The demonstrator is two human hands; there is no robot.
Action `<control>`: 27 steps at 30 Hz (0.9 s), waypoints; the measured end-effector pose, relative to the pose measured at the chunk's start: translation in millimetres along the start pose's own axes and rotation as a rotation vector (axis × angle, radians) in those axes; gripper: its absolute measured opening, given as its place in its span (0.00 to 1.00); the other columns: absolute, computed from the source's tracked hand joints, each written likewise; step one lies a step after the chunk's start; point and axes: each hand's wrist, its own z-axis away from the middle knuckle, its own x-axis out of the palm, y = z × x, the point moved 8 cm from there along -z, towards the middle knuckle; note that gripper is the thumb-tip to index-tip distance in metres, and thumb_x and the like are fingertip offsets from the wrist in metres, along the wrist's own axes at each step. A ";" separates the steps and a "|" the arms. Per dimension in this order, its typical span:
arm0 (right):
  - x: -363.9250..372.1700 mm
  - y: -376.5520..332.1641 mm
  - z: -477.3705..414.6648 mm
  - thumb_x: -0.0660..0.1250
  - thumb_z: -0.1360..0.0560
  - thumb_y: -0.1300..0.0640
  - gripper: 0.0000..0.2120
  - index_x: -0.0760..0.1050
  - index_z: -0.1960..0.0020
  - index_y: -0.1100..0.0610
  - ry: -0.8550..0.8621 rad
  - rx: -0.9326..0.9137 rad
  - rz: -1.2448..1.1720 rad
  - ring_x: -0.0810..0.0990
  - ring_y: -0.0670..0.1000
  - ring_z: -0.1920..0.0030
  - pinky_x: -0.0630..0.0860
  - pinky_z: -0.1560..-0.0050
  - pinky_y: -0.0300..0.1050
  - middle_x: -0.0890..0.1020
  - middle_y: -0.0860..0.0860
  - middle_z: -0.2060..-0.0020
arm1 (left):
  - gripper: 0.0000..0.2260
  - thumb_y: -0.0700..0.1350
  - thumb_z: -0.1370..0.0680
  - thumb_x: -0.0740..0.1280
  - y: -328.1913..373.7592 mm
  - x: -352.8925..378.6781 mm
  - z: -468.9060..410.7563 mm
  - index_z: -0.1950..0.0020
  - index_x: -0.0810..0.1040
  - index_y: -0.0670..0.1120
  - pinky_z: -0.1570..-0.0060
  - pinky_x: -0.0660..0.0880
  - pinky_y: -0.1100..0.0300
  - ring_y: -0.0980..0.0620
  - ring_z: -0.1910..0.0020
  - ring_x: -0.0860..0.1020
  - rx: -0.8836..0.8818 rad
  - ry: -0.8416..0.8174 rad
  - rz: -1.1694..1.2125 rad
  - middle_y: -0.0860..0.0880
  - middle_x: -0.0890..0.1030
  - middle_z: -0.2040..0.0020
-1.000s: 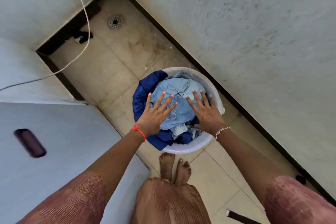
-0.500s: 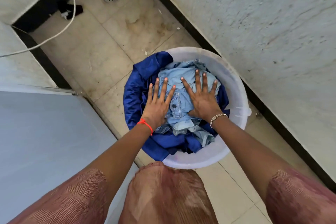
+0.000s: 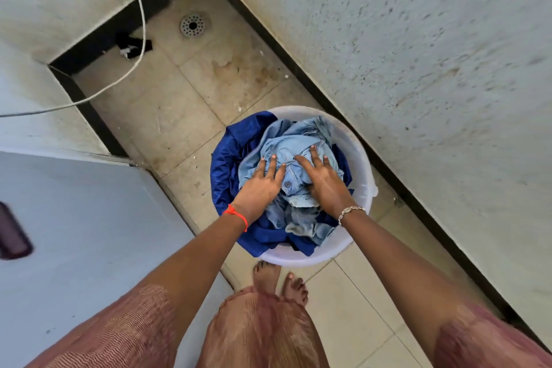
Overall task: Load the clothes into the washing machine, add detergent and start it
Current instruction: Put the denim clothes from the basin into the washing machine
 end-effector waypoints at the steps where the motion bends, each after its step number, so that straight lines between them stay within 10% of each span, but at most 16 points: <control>1: -13.2 -6.4 11.8 0.58 0.29 0.76 0.38 0.54 0.26 0.50 0.014 -0.004 -0.025 0.54 0.66 0.27 0.74 0.42 0.59 0.49 0.59 0.24 | 0.29 0.28 0.21 0.50 1.4 -13.1 12.0 0.25 0.38 0.38 0.30 0.60 0.51 0.36 0.24 0.46 0.014 0.016 -0.007 0.35 0.42 0.24; 6: -87.4 -44.6 76.3 0.60 0.30 0.75 0.38 0.55 0.26 0.51 0.077 -0.021 -0.110 0.55 0.63 0.27 0.72 0.39 0.57 0.50 0.58 0.24 | 0.28 0.29 0.21 0.51 6.8 -89.4 76.5 0.24 0.40 0.37 0.29 0.60 0.50 0.36 0.25 0.48 0.054 0.141 -0.058 0.35 0.43 0.24; 11: -165.0 -103.0 141.3 0.60 0.30 0.74 0.38 0.55 0.26 0.50 0.125 -0.041 -0.129 0.56 0.63 0.26 0.70 0.36 0.57 0.51 0.58 0.24 | 0.29 0.28 0.34 0.70 1.9 -184.1 159.0 0.33 0.70 0.35 0.47 0.77 0.48 0.34 0.37 0.74 0.064 0.428 -0.029 0.33 0.71 0.34; 20: -296.3 -241.6 257.2 0.59 0.32 0.76 0.35 0.62 0.28 0.54 0.351 -0.221 -0.100 0.64 0.63 0.30 0.66 0.34 0.55 0.58 0.60 0.26 | 0.32 0.26 0.51 0.75 -14.2 -308.5 332.5 0.47 0.80 0.33 0.55 0.79 0.50 0.39 0.51 0.83 -0.020 0.719 -0.119 0.35 0.82 0.49; 27: -352.3 -303.5 308.1 0.61 0.33 0.75 0.33 0.68 0.31 0.55 0.505 -0.283 -0.097 0.69 0.63 0.33 0.68 0.37 0.52 0.63 0.62 0.28 | 0.25 0.25 0.40 0.67 -29.4 -356.5 410.4 0.42 0.77 0.31 0.50 0.77 0.45 0.37 0.48 0.81 -0.062 0.878 -0.056 0.33 0.80 0.45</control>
